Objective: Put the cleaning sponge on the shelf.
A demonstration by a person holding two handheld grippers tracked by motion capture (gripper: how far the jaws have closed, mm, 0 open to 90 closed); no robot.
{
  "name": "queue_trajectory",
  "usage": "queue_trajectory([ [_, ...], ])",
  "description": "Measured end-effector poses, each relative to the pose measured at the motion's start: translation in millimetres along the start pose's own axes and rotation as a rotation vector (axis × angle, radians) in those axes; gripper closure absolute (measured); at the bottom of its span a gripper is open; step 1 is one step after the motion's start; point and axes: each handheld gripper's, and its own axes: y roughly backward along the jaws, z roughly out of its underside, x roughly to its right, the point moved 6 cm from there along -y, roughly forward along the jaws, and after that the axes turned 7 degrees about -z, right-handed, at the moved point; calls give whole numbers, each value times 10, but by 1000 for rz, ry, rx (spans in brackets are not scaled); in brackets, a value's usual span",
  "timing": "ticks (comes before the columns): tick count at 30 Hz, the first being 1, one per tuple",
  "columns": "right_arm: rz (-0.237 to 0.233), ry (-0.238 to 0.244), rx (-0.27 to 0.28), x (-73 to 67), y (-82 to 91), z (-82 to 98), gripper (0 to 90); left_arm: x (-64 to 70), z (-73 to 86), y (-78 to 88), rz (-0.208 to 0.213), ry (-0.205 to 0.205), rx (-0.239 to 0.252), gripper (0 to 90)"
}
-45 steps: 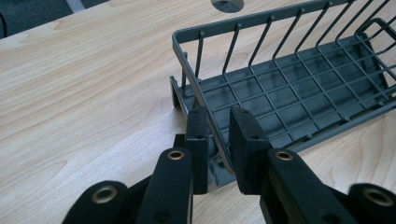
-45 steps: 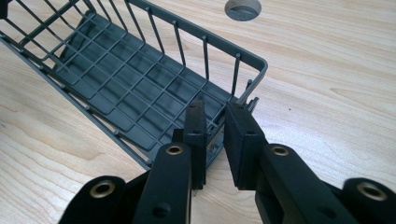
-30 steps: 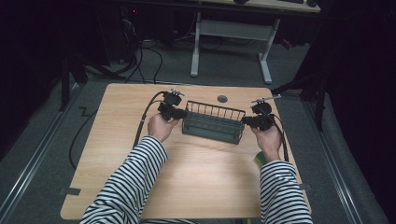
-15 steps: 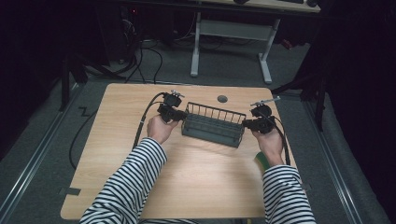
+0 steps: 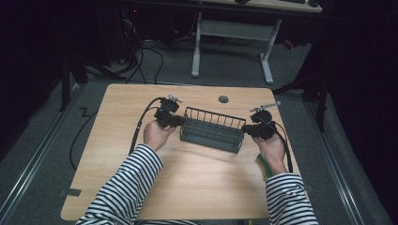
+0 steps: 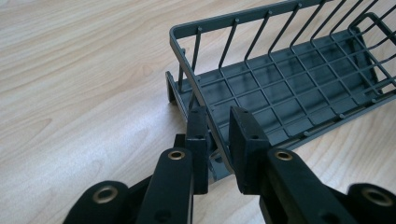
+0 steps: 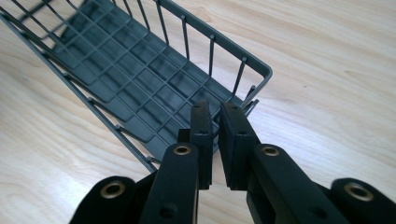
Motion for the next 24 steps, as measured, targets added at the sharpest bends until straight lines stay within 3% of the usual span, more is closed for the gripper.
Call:
queue_trajectory([
  [2,-20,-5,9,-12,18,36,846,18,27,23,-1,-3,-2,784],
  [8,-12,25,-3,-112,50,92,844,31,118,94,10,-1,0,783],
  [13,-52,21,16,-163,83,167,843,57,172,144,1,-14,-2,782],
  [24,-53,53,-7,-272,112,206,846,65,286,231,2,-7,17,777],
])
